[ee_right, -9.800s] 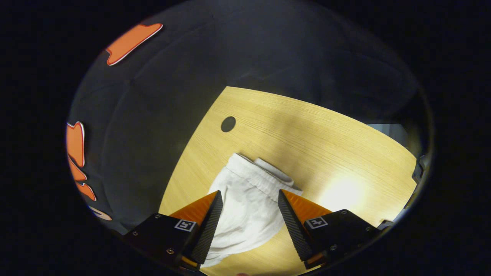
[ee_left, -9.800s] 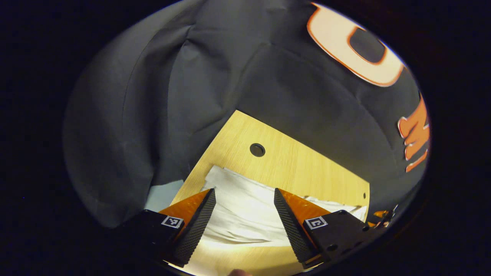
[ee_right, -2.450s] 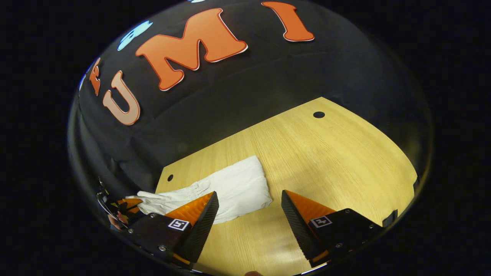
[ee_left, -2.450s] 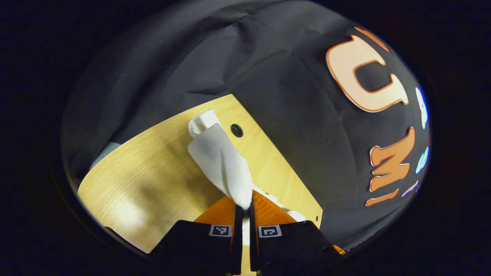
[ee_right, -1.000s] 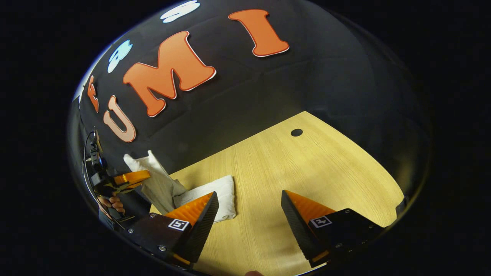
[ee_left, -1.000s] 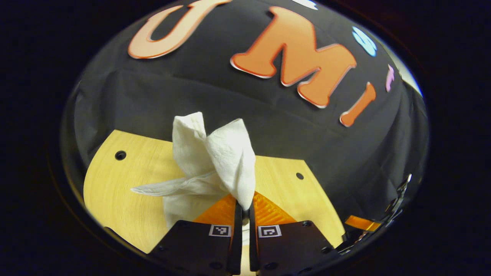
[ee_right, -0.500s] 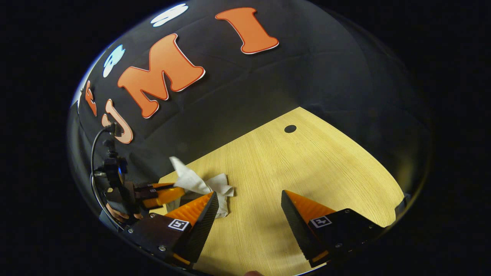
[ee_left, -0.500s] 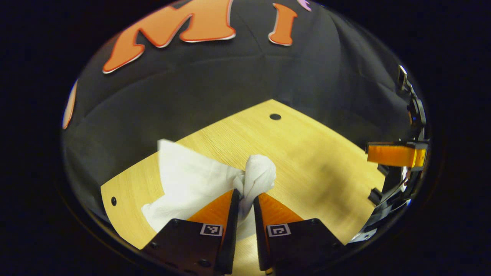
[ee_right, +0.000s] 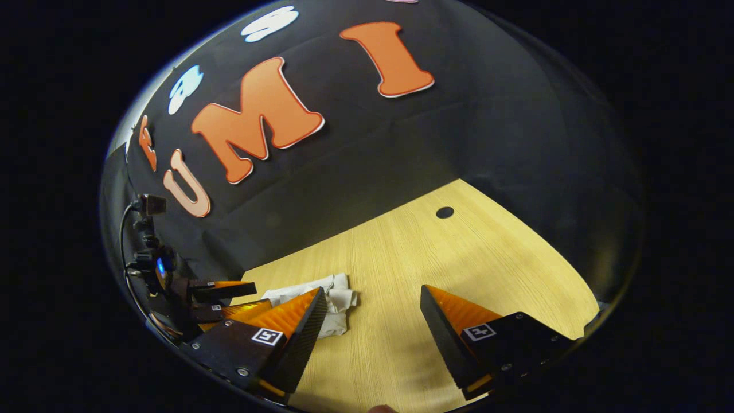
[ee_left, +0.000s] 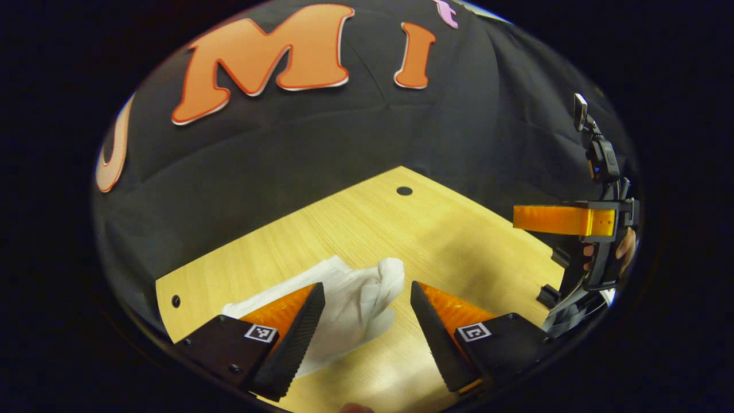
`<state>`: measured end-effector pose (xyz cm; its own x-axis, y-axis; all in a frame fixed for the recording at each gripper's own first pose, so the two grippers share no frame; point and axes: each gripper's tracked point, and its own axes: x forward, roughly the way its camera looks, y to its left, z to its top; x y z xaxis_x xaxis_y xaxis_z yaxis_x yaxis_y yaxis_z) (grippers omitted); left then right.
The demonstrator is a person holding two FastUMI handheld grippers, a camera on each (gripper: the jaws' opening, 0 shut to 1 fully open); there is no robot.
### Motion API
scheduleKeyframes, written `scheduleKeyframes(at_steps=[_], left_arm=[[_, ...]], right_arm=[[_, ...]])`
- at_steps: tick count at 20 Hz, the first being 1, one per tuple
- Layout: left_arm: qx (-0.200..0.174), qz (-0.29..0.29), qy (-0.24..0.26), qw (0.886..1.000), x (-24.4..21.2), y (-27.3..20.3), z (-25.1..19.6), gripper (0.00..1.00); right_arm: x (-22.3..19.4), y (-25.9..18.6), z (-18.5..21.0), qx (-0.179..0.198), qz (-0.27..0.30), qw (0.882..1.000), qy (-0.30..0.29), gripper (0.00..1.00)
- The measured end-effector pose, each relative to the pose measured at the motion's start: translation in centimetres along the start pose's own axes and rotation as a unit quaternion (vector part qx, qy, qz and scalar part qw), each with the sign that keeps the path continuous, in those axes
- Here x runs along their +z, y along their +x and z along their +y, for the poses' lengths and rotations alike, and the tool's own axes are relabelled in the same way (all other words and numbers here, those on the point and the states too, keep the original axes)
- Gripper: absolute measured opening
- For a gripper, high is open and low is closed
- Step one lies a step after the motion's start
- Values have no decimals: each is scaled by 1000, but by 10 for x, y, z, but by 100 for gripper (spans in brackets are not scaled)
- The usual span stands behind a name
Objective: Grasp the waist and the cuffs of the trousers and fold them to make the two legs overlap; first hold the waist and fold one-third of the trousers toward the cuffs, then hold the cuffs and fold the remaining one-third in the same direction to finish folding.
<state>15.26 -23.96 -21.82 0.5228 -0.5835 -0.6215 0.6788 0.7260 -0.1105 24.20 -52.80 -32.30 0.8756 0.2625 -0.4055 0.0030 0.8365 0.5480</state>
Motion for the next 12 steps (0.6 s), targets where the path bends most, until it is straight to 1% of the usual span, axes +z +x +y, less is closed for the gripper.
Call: scheduleKeyframes(at_steps=[3, 5, 7, 9, 12], left_arm=[[47, -51, -45, 997, 18, -41, 28, 98], [76, -89, -79, 990, 27, -71, 45, 98], [108, -123, -101, 981, 28, -102, 64, 98], [136, -153, -108, 973, 21, -117, 64, 98], [168, -190, -121, 960, 11, -125, 48, 97]], right_arm=[[14, -4, 28, 14, -20, 999, -39, 98], [26, -9, 51, 25, -43, 997, -66, 98], [39, -16, 71, 27, -68, 993, -89, 98], [51, -25, 93, 31, -93, 989, -107, 98], [63, -42, 120, 28, -125, 981, -145, 98]])
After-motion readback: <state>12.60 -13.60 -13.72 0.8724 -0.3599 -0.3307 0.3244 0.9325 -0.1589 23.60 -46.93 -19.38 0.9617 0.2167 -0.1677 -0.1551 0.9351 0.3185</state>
